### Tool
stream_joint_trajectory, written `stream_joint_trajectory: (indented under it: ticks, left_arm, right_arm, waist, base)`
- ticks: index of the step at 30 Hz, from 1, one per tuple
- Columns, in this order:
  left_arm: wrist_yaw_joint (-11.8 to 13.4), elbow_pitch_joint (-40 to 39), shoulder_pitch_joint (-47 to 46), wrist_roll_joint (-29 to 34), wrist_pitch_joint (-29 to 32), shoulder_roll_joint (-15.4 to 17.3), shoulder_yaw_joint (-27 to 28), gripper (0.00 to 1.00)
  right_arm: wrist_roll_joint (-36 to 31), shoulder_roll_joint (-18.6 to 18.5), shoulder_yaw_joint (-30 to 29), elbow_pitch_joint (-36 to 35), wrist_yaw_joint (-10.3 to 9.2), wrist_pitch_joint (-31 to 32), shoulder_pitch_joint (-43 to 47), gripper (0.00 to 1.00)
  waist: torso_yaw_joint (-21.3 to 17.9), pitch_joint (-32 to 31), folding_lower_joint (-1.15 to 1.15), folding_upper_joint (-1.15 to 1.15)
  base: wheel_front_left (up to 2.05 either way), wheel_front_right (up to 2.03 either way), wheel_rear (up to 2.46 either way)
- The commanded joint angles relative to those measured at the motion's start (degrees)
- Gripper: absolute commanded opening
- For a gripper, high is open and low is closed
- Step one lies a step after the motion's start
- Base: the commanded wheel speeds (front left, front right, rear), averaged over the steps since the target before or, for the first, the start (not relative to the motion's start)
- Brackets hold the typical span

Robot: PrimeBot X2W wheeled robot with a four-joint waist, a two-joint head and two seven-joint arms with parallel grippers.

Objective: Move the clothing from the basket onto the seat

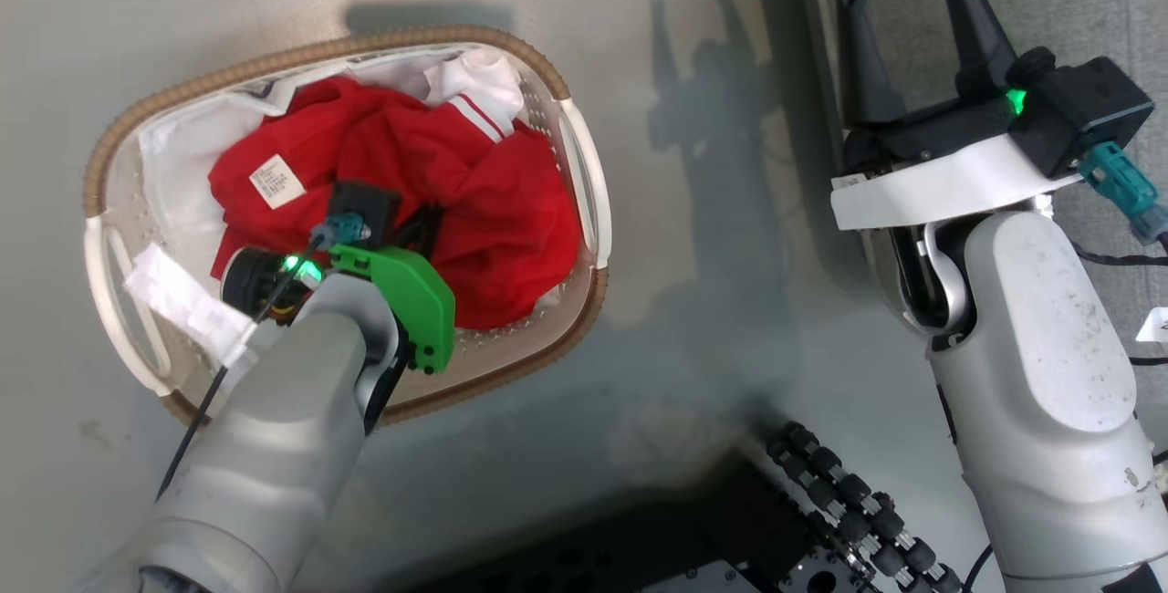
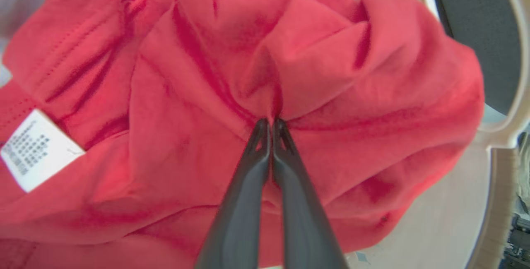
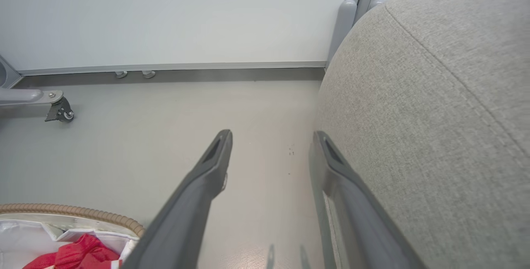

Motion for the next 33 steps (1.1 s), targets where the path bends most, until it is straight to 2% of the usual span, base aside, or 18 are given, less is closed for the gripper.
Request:
stream_joint_trajectory:
  ticks: [1,8,16,23,33]
  left_arm:
    - [-0.1,0.3,1.2,-0.7,-0.7,0.7,-0.6,0.00]
    - [-0.1,0.8,5.2,-4.1,-2.9,0.7,-2.7,0.00]
    - [-0.1,-1.2,9.8,-6.4,-3.9,0.4,-1.7,0.00]
    - [-0.1,-7.8,14.0,-2.2,-3.9,1.2,4.1,0.00]
    - [0.3,-21.7,22.7,10.1,-3.9,0.7,17.2,0.00]
  right_arm:
    - [-0.6,-0.2,-0.1,0.4,-0.06,-0.1,0.6,1.00]
    - [-1.4,-0.2,0.7,2.4,-0.06,-0.1,2.8,1.00]
    - [-3.2,-0.2,1.4,4.9,-0.06,-0.1,6.3,1.00]
    - [-4.2,-0.2,1.9,6.8,-0.06,-0.1,9.9,1.00]
    - [-5.6,-0.8,4.0,8.7,-0.06,-0.1,14.3,1.00]
  waist:
    - [0.4,-2.3,-0.01,0.00]
    - [1.3,-9.0,-0.01,0.00]
    - [4.1,-18.0,-0.01,0.00]
    - [7.1,-24.9,-0.01,0.00]
    - [9.5,-33.8,-0.01,0.00]
  base:
    - [0.00,0.00,0.00]
    - [0.00,0.00,0.00]
    - [0.00,0.00,0.00]
    - [0.00,0.00,0.00]
    - [0.00,0.00,0.00]
